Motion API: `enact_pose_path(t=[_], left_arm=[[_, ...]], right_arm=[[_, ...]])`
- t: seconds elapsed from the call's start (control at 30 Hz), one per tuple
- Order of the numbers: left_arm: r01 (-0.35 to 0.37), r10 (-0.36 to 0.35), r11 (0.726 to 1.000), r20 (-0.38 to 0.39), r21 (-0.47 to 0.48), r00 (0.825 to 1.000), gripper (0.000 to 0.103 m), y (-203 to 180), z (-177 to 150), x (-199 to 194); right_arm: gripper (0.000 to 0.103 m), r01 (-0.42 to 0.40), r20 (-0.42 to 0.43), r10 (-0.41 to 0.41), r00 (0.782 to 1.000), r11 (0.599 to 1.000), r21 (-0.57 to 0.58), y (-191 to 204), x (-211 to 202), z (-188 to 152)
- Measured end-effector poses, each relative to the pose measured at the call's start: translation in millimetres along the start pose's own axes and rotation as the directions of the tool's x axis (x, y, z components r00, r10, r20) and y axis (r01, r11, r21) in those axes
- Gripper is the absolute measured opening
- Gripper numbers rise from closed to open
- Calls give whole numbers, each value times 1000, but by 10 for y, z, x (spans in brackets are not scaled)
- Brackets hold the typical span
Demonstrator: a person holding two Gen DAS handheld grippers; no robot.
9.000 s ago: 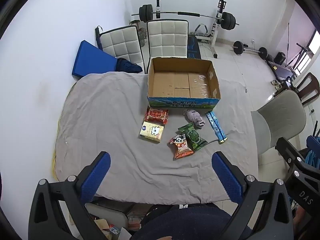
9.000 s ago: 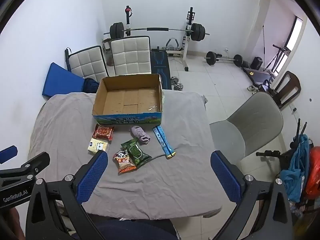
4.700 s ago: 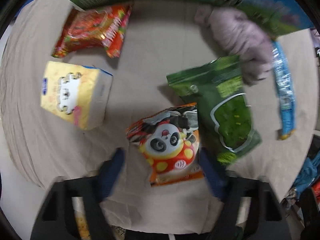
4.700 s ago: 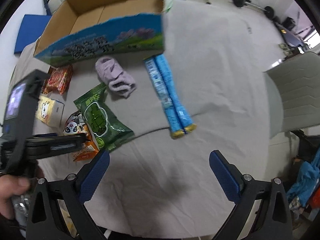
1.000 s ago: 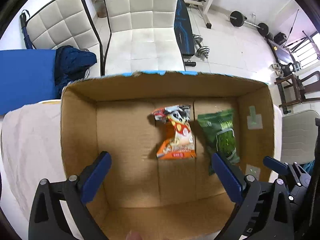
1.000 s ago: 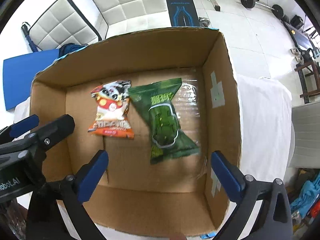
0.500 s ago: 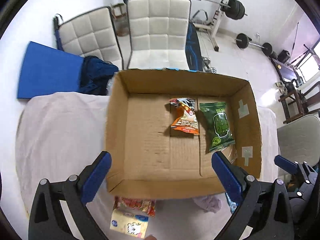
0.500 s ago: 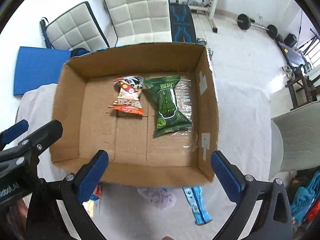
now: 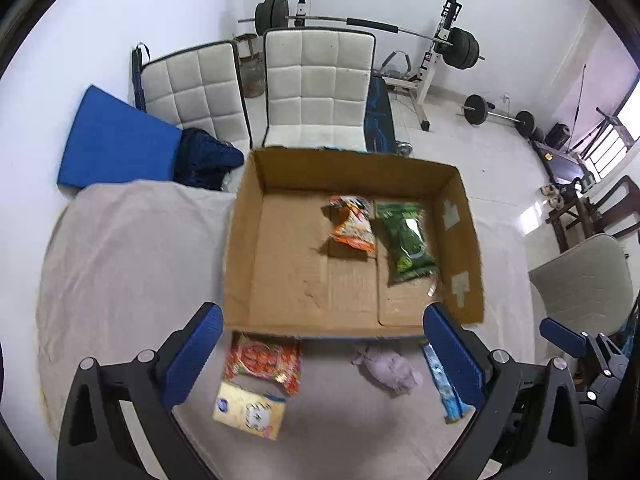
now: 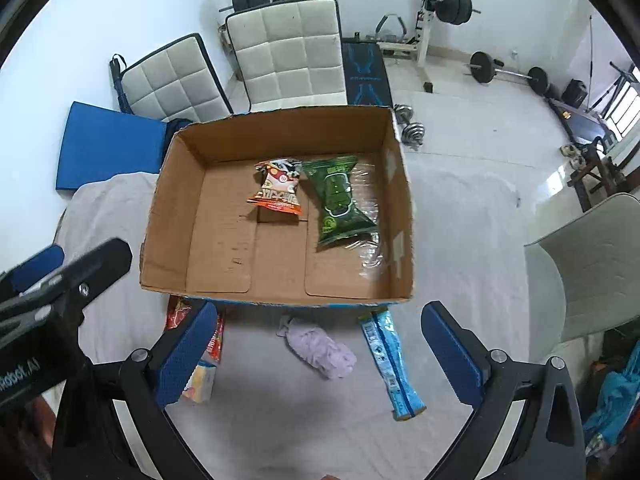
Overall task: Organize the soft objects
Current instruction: 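Lift both tools out of the box toward the remaining items, then grasp the yellow Vinda tissue pack with the left tool while the right tool grasps the lavender cloth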
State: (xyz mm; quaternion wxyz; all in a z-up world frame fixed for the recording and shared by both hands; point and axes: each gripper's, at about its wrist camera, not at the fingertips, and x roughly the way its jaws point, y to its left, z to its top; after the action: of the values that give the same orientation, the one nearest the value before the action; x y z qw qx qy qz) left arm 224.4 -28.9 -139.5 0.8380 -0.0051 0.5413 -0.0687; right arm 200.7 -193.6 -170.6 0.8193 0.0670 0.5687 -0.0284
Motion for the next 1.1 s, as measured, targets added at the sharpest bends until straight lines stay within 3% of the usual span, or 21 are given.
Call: enact_pose_path(t=[0.13, 0.23, 0.37, 0.53, 0.73, 1.0, 1.03, 1.1], left_arm=[[1, -2, 1000, -12, -10, 1000, 103, -18, -115, -10], [26, -28, 997, -30, -69, 999, 103, 114, -183, -1], [49, -65, 980, -82, -191, 994, 103, 467, -350, 116], [13, -81, 947, -201, -321, 976, 103, 953, -725, 490], [-25, -170, 864, -339, -502, 925, 103, 1417, -1178, 976], [-79, -349, 707, -445, -703, 825, 103, 1647, -1614, 1654], [-94, -376, 685, -461, -722, 804, 103, 1653, -1669, 1768], [-125, -394, 664, -487, -737, 779, 103, 1649, -1743, 1897]], right_arm=[[103, 8, 25, -8, 1000, 1000, 3, -57, -91, -91], [103, 0, 17, 0, 1000, 1000, 17, -141, -65, -126], [103, -46, -57, 47, 997, 999, 19, -244, 180, -234], [103, -29, -185, 15, 983, 997, -70, -141, 737, -458], [103, 6, -271, -49, 961, 987, -158, 9, 1354, -659], [103, 42, -329, -94, 940, 986, -160, 79, 1845, -793], [103, 46, -331, -98, 938, 986, -161, 93, 1874, -805], [103, 45, -335, -99, 937, 986, -163, 123, 1924, -831]])
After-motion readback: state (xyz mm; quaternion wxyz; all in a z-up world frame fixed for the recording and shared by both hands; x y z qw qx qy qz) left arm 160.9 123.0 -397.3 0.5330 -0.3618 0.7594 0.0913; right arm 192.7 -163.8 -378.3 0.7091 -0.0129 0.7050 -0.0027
